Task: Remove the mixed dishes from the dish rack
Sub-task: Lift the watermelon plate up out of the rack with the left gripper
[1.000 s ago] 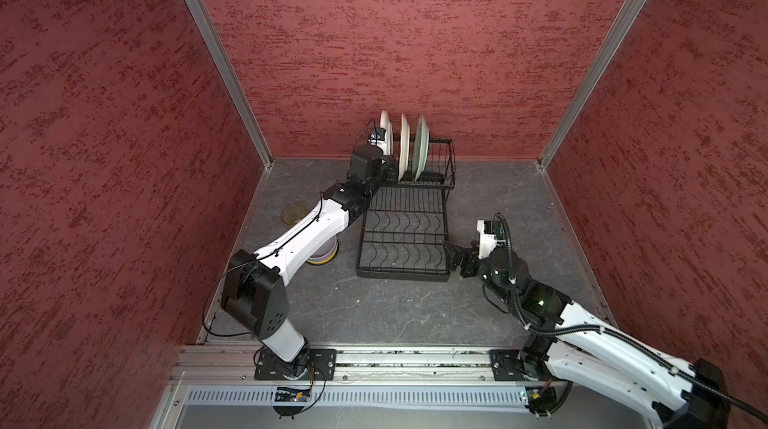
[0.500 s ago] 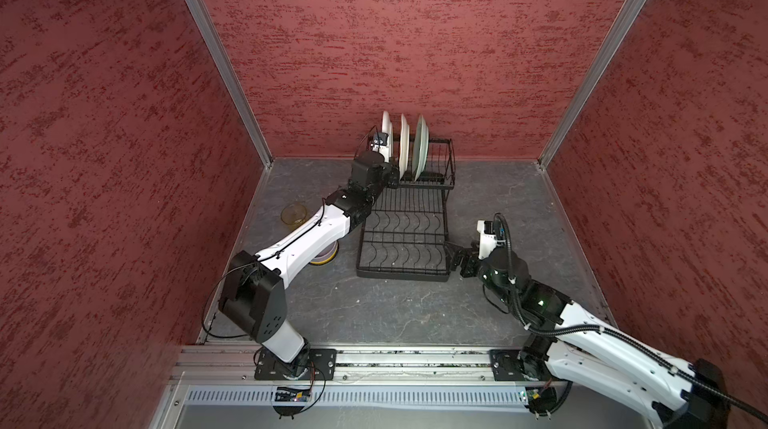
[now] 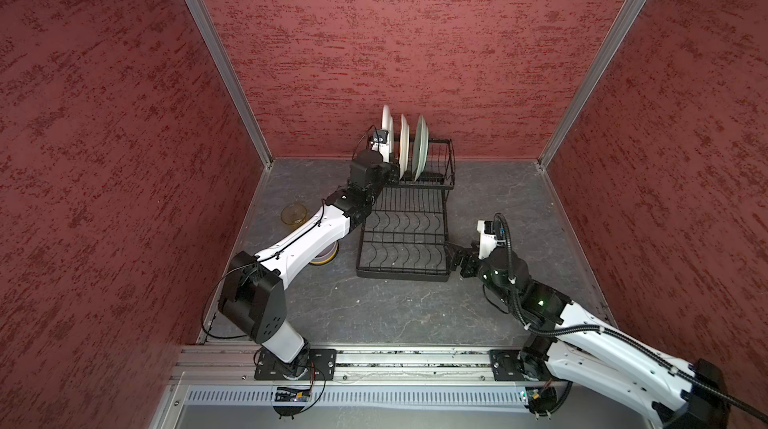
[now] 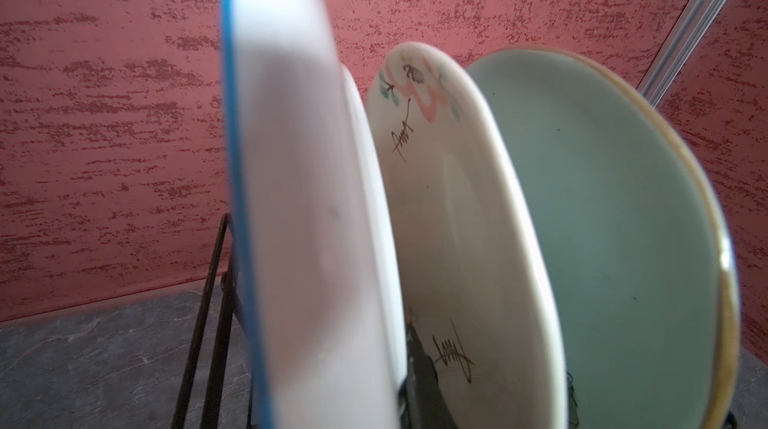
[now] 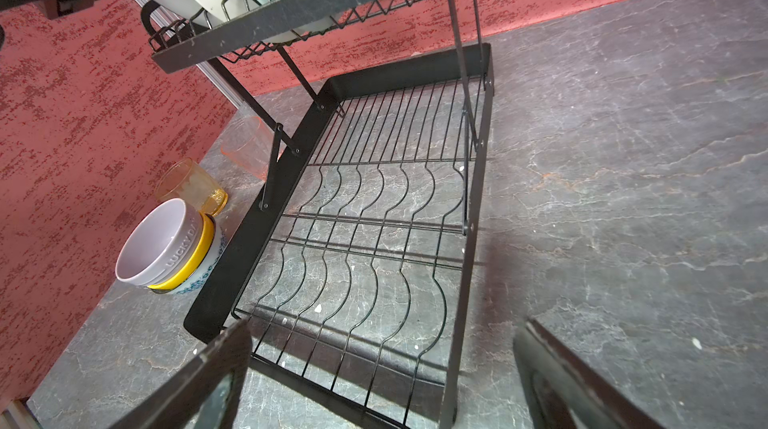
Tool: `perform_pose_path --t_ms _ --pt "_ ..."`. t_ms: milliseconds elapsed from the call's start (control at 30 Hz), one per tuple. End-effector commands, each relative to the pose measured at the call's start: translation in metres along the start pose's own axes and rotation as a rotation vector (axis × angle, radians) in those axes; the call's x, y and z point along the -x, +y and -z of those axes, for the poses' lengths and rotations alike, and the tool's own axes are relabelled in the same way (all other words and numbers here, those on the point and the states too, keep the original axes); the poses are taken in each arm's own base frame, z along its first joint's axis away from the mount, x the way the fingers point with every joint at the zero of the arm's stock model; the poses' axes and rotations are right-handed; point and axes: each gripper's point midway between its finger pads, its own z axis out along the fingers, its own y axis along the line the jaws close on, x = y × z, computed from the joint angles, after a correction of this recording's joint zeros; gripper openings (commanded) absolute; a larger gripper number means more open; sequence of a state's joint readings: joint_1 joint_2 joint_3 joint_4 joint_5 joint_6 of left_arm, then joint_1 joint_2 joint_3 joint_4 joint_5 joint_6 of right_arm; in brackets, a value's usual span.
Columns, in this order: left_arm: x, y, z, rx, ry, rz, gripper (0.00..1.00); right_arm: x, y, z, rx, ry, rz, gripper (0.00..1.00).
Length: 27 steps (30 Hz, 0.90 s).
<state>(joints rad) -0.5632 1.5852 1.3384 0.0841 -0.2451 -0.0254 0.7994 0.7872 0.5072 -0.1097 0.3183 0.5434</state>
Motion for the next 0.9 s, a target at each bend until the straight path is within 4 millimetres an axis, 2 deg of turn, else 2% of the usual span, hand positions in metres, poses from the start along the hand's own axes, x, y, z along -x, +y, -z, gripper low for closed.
perform_pose_path --t_ms 0,200,467,733,867 --pt "0.086 -0.001 0.034 -0.012 -0.273 0.035 0.00 0.002 -0.004 0.001 -0.011 -0.017 -0.015 0.99" --pt "0.097 0.002 0.045 0.000 -0.306 0.012 0.00 0.002 -0.004 0.000 -0.012 -0.017 -0.013 0.99" --pt "0.100 0.006 0.059 0.008 -0.319 0.010 0.00 0.003 -0.001 -0.001 -0.004 -0.014 -0.012 0.99" --pt "0.102 0.006 0.088 -0.012 -0.324 0.018 0.00 0.005 -0.001 -0.001 -0.003 -0.017 -0.017 0.99" --pt "0.101 0.007 0.109 -0.025 -0.339 0.045 0.00 0.003 0.000 -0.003 -0.005 -0.009 -0.019 0.99"
